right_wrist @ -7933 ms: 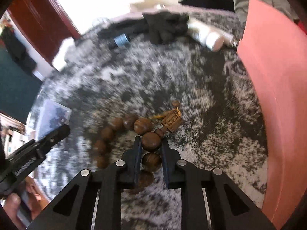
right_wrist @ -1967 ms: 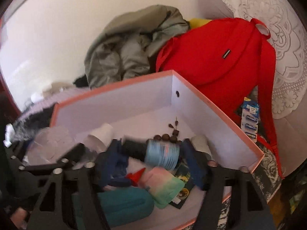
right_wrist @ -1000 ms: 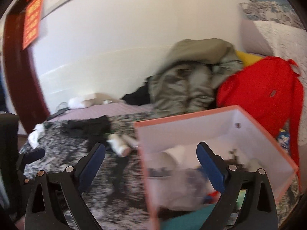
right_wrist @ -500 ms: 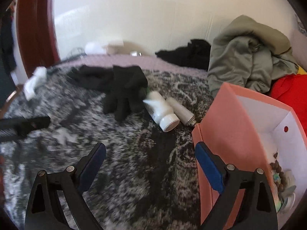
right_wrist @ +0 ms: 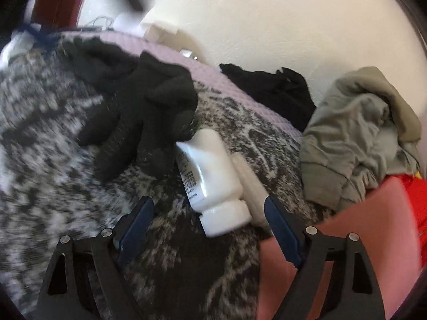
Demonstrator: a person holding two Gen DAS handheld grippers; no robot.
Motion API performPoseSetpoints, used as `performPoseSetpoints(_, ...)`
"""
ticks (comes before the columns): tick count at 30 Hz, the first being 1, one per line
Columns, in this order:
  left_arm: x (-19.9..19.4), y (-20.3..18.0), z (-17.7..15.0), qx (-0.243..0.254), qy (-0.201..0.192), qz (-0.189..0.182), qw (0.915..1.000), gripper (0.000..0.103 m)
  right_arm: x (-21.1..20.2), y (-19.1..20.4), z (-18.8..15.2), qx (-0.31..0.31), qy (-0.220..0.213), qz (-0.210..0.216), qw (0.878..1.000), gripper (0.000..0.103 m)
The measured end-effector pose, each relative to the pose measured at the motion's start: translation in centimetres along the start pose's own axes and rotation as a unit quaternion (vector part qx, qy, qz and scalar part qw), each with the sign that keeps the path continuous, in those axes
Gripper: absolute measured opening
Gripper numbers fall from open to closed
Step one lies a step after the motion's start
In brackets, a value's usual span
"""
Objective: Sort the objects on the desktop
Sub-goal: 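Grasp the white pill bottle with the right tool while the left grasps the white tube, then carry the pill bottle and tube into the pink box and release both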
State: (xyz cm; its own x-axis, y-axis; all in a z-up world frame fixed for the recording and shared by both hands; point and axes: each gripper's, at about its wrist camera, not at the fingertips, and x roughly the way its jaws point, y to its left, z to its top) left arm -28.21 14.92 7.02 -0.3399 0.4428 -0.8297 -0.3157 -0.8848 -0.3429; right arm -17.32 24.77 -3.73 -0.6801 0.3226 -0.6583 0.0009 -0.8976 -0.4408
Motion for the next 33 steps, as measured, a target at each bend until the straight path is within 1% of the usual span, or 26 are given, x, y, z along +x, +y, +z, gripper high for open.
performPoseSetpoints(1,0.1,-1.1,1.0,0.019,0.002,0.002,0.9998,0.099,0.3,0.0,0.0,0.0,-0.003,0.001,1.0,0.083)
performPoseSetpoints(2,0.6,-2.3,1.6,0.038,0.005,0.002,0.9993,0.099,0.5,-0.1,0.1,0.005,0.002,0.003,1.0,0.075)
performPoseSetpoints(3,1.1,-3.5,2.1,0.057,0.009,0.003,0.9983,0.099,0.6,-0.3,0.2,0.011,0.008,0.004,1.0,0.047)
performPoseSetpoints(5,3.2,-7.2,2.3,0.111,0.032,-0.007,0.9933,0.099,0.3,-0.2,0.0,0.015,0.018,0.004,1.0,0.046)
performPoseSetpoints(6,4.0,-8.2,2.0,0.127,0.043,-0.009,0.991,0.099,-0.3,-0.1,-0.5,0.01,0.022,0.012,1.0,0.046)
performPoseSetpoints(9,8.1,-12.2,0.3,0.2,0.087,0.0,0.9759,0.099,-2.8,0.8,-2.5,-0.011,0.025,0.043,0.999,0.046)
performPoseSetpoints(10,9.8,-13.6,-0.9,0.247,0.101,0.013,0.9638,0.098,-3.9,1.3,-3.6,-0.025,0.019,0.049,0.998,0.046)
performPoseSetpoints(11,11.0,-14.7,-2.1,0.305,0.106,0.023,0.9463,0.097,-5.5,2.0,-5.3,-0.046,0.008,0.049,0.998,0.046)
performPoseSetpoints(12,12.1,-15.7,-3.3,0.362,0.11,0.032,0.9252,0.093,-7.1,2.7,-7.2,-0.07,-0.005,0.045,0.997,0.046)
performPoseSetpoints(13,12.9,-16.4,-4.9,0.428,0.109,0.047,0.8961,0.09,-8.2,3.0,-8.3,-0.083,-0.013,0.045,0.995,0.046)
performPoseSetpoints(14,13.6,-16.9,-6.5,0.483,0.113,0.051,0.8665,0.09,-9.3,3.2,-9.2,-0.09,-0.018,0.051,0.994,0.046)
performPoseSetpoints(15,14.0,-17.1,-7.0,0.498,0.121,0.036,0.858,0.086,-9.9,2.8,-9.8,-0.083,-0.016,0.069,0.994,0.046)
performPoseSetpoints(16,14.5,-17.2,-7.5,0.512,0.128,0.021,0.8492,0.086,-10.0,2.3,-9.8,-0.072,-0.011,0.085,0.994,0.046)
performPoseSetpoints(18,15.4,-16.8,-7.1,0.506,0.141,0.002,0.8512,0.086,-9.5,1.1,-9.7,-0.042,-0.002,0.113,0.993,0.046)
performPoseSetpoints(19,15.8,-16.6,-7.0,0.502,0.147,-0.007,0.8521,0.085,-9.4,0.8,-9.7,-0.034,0.001,0.119,0.992,0.047)
performPoseSetpoints(20,16.2,-16.4,-6.8,0.499,0.154,-0.016,0.8529,0.083,-9.3,0.6,-9.7,-0.03,0.0,0.121,0.992,0.047)
performPoseSetpoints(21,16.0,-16.2,-6.3,0.483,0.151,-0.023,0.8619,0.075,-9.2,0.5,-9.6,-0.031,-0.001,0.121,0.992,0.047)
performPoseSetpoints(22,15.8,-16.1,-6.3,0.475,0.154,-0.025,0.8657,0.075,-9.1,0.4,-9.6,-0.03,-0.002,0.122,0.992,0.047)
performPoseSetpoints(24,14.7,-16.0,-7.6,0.49,0.149,-0.009,0.8587,0.075,-9.0,0.1,-9.5,-0.023,-0.002,0.127,0.992,0.047)
performPoseSetpoints(25,13.9,-15.6,-7.9,0.486,0.141,0.003,0.8624,0.074,-9.1,0.0,-9.6,-0.019,-0.002,0.129,0.991,0.047)
performPoseSetpoints(27,11.6,-14.7,-8.3,0.466,0.121,0.003,0.8765,0.075,-9.5,-0.1,-9.7,-0.013,0.0,0.132,0.991,0.046)
performPoseSetpoints(28,9.4,-13.8,-8.8,0.445,0.115,-0.018,0.8881,0.075,-9.9,0.0,-9.8,-0.007,0.002,0.135,0.991,0.046)
performPoseSetpoints(29,7.8,-13.4,-9.4,0.439,0.107,-0.024,0.8919,0.075,-10.6,-0.1,-9.9,0.001,0.004,0.142,0.99,0.046)
performPoseSetpoints(30,6.0,-13.1,-10.4,0.439,0.091,-0.017,0.8939,0.075,-11.2,-0.1,-10.0,0.01,0.005,0.148,0.989,0.046)
performPoseSetpoints(31,3.6,-12.6,-11.3,0.431,0.072,-0.011,0.8994,0.075,-12.0,-0.2,-10.1,0.015,0.004,0.152,0.988,0.046)
performPoseSetpoints(33,-0.9,-11.3,-12.9,0.414,0.034,0.001,0.9098,0.075,-14.6,0.0,-10.4,0.002,-0.009,0.144,0.99,0.046)
